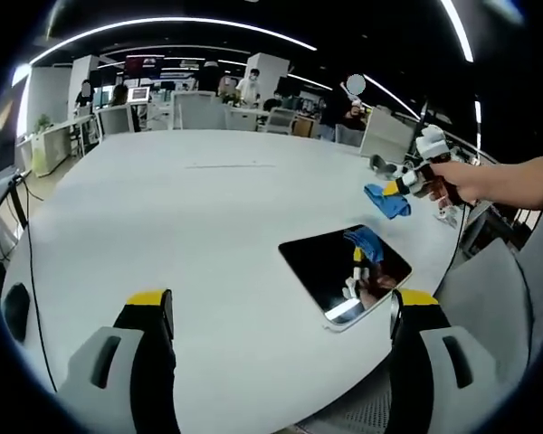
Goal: Wipe the mirror surface with the cleaning cloth until all visible marks leave the cleaned area.
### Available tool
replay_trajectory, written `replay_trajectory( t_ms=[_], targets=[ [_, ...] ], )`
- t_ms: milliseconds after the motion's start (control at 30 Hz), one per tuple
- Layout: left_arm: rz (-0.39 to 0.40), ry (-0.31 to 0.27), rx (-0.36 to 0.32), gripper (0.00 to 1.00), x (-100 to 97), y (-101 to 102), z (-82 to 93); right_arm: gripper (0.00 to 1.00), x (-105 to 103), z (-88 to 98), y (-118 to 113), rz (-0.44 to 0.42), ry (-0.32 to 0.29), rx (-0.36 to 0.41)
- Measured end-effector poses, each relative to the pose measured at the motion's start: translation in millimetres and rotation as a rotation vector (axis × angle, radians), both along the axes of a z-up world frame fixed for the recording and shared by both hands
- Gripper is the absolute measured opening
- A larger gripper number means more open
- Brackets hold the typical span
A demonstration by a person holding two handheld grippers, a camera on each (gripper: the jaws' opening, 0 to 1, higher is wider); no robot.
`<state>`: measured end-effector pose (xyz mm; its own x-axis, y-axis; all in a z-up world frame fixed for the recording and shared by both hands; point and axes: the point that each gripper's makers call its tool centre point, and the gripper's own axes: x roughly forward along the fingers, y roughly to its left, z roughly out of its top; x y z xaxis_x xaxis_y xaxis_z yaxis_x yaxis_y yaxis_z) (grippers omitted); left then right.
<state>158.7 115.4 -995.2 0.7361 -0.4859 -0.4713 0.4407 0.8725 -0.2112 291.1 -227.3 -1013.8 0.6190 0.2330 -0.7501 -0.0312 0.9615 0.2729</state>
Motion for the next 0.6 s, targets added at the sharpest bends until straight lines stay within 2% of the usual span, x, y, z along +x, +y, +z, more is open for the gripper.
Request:
replay_trajectory(
  t_ms=[67, 167, 600],
  targets=[
    [0.001, 0.001, 0.000, 0.99, 0.1, 0, -0.4, 0.00, 0, 0.5, 8, 0.005, 0.014, 0.021],
    [0.000, 0.002, 0.000, 0.99, -0.1, 0, -0.9, 0.00, -5, -7.6, 18, 0.014, 0.069, 0.026],
    [-0.004, 0.006, -0.001, 0.99, -3.0, 4, -1.1, 0.00, -17, -46.3, 44, 0.039, 0.143, -0.009]
  ],
)
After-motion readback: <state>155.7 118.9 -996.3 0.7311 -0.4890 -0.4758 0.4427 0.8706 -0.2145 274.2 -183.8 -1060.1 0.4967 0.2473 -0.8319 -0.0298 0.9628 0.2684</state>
